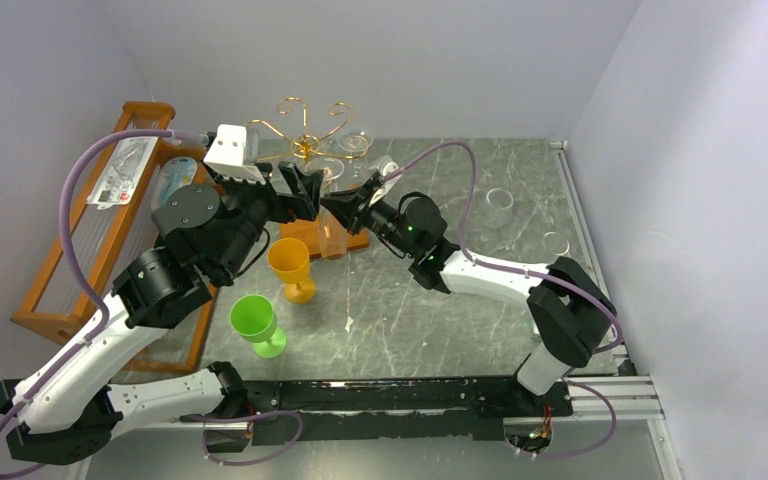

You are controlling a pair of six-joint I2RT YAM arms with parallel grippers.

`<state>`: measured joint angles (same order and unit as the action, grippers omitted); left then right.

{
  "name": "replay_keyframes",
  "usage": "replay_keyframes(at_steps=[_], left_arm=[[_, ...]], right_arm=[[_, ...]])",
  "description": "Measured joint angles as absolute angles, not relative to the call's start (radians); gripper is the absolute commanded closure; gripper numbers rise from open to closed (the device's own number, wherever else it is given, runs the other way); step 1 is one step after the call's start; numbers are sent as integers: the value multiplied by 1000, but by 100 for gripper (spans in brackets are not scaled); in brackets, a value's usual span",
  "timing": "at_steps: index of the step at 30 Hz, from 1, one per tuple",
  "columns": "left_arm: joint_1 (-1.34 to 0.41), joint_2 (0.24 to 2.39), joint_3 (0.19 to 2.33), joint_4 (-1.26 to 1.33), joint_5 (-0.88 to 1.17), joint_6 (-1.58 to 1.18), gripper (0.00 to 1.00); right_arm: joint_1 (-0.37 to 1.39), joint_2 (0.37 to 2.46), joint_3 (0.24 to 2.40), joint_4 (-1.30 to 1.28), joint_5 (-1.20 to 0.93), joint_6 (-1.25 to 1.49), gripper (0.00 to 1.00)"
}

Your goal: Place the wine glass upside down on the wine glass rack

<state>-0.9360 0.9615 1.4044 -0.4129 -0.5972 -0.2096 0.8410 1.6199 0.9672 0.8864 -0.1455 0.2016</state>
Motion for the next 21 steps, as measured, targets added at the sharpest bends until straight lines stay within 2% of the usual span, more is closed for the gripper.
replay_keyframes(at_steps=[6,16,21], left_arm=[[-936,961,1394,-414,-597,-210,5],[-936,962,1391,-424,-587,-181,4],[-936,998,1456,-524,-586,-90,3]], right_arm=[[841,1622,980,863,-141,204,79],[841,1624,973,854,-157,199,72],[841,1610,970,802,-186,199,54]])
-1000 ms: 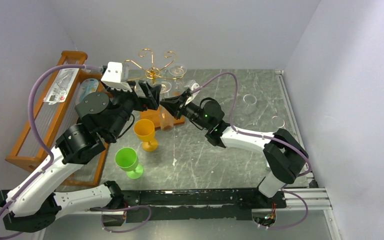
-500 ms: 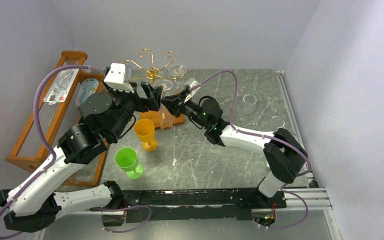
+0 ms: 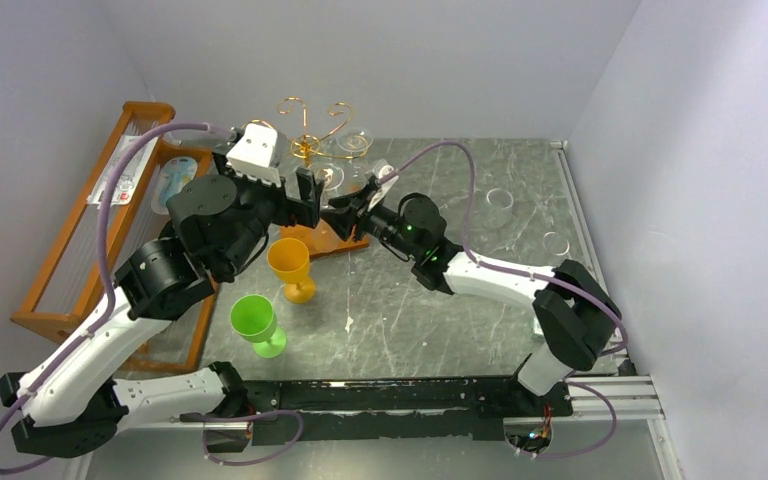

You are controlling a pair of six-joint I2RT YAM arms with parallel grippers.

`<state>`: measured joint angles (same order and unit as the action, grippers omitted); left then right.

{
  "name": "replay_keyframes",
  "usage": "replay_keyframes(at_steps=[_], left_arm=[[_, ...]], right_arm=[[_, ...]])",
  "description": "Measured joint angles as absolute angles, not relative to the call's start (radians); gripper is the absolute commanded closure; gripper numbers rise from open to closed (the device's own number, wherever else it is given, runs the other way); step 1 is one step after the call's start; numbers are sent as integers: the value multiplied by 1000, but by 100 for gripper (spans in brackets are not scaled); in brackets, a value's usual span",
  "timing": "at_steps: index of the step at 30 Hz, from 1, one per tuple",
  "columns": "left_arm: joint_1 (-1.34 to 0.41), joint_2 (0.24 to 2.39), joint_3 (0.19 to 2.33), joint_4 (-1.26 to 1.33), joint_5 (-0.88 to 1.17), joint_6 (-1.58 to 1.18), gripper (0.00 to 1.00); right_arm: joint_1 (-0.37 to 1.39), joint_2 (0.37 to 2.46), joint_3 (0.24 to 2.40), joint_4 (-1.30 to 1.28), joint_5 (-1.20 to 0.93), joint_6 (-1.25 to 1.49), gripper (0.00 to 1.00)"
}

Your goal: Place the wine glass upside down on the wine glass rack

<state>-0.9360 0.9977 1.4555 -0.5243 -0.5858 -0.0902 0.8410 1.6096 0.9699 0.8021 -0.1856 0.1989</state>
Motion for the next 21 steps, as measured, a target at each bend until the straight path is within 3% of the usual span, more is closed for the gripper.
replay_keyframes(at_steps=[8,16,21], left_arm=[[-936,1028,1480,-667,-552,-75,4],[-936,965,1342,-797,-529,-221,30],[-936,963,1201,-859,-525,-344,31]], right_arm=[[841,1457,914,688,-206,205,47],[841,1309,912,449,-121,309,46],[841,1226,822,379,-48,450,47]])
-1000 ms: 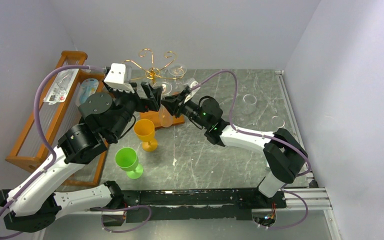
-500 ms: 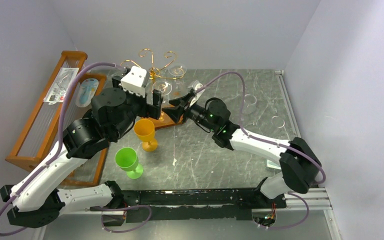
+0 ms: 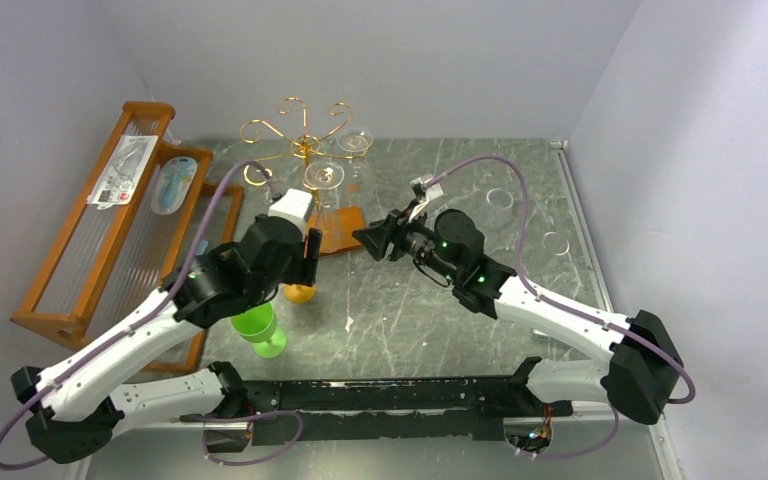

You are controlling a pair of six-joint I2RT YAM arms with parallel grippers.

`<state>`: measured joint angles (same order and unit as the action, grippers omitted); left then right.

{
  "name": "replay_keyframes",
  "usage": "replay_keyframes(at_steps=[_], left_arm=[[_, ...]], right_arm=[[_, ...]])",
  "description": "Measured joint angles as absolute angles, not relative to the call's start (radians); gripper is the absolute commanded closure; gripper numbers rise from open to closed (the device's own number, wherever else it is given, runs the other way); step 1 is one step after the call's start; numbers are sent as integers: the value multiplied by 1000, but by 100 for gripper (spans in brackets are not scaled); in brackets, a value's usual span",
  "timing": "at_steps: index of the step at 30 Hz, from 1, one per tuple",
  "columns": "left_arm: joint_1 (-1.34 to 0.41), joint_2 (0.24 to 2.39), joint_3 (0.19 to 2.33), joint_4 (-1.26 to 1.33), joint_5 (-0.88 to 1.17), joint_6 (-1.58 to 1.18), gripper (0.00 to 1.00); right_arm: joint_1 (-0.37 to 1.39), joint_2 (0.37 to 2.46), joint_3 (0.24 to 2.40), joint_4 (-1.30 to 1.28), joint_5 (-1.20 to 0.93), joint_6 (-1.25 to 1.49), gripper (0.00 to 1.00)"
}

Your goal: Place the wine glass upside down on the wine glass rack

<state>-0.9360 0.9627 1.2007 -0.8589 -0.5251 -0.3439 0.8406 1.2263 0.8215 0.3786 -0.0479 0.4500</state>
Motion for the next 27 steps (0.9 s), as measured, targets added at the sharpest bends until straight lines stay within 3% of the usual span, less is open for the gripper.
replay_keyframes(at_steps=[6,11,20,27], left_arm=[[-936,1024,1080,-854,-528,-448,21],[-936,1088,1024,-804,-552,-486,21],[-936,1114,907,-651,-603,-482,30],[-934,1114,897,-608,-606,-466,48]], right_arm=[[841,1211,782,321,-28,532,48],[841,1211,785,300,-30,542,48],[841,1206,785,293,-33,543,48],[841,1205,785,293,-32,543,48]])
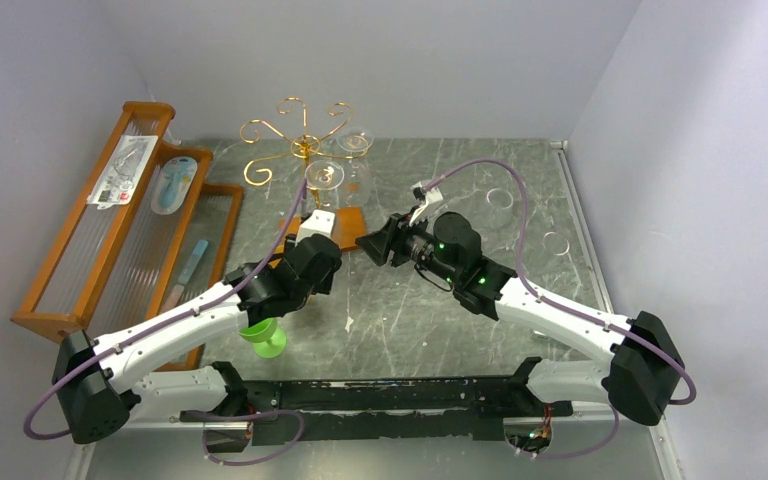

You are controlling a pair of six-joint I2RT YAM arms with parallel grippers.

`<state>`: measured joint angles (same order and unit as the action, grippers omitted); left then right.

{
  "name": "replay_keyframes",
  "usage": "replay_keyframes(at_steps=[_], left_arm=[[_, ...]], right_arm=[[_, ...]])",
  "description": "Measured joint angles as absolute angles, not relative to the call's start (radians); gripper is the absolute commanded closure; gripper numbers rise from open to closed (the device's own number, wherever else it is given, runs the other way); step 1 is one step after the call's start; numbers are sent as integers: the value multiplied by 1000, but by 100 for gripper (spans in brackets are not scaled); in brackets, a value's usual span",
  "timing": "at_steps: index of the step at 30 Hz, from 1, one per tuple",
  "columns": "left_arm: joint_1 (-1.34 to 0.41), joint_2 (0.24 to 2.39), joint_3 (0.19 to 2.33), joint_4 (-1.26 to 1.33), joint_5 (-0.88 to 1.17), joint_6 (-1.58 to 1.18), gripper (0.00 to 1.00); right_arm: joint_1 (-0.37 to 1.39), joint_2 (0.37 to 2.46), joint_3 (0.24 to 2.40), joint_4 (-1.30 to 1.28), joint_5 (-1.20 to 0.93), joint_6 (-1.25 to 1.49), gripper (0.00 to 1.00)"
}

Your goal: Place the wine glass upside down on the wine glass rack

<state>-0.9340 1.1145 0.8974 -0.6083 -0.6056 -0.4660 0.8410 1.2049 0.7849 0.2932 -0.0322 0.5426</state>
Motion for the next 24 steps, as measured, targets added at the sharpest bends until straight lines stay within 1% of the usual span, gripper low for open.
replay_keyframes(at_steps=[1,6,8,11,13,18,24], left_arm=[[-934,1115,897,-609,-606,-468,52],[-934,1134,897,-625,-604,-472,63],[-933,1149,897,-638,-600,-472,70],[-933,1166,897,-659,-595,-475,83],[-933,1169,897,-674,-591,-476,94],[-933,1153,915,-704,-553,-469,95],[-933,1064,996,-710,-390,-429,95]], right_arm=[[841,1205,785,293,-32,543,48],[841,1205,785,293,-25,547,48],[841,1205,785,293,-22,549,48],[841,1205,785,293,-16,553,49],[841,1204,785,292,-7,557,49],[841,1191,784,281,16,569,49],[841,1152,777,263,52,587,49]])
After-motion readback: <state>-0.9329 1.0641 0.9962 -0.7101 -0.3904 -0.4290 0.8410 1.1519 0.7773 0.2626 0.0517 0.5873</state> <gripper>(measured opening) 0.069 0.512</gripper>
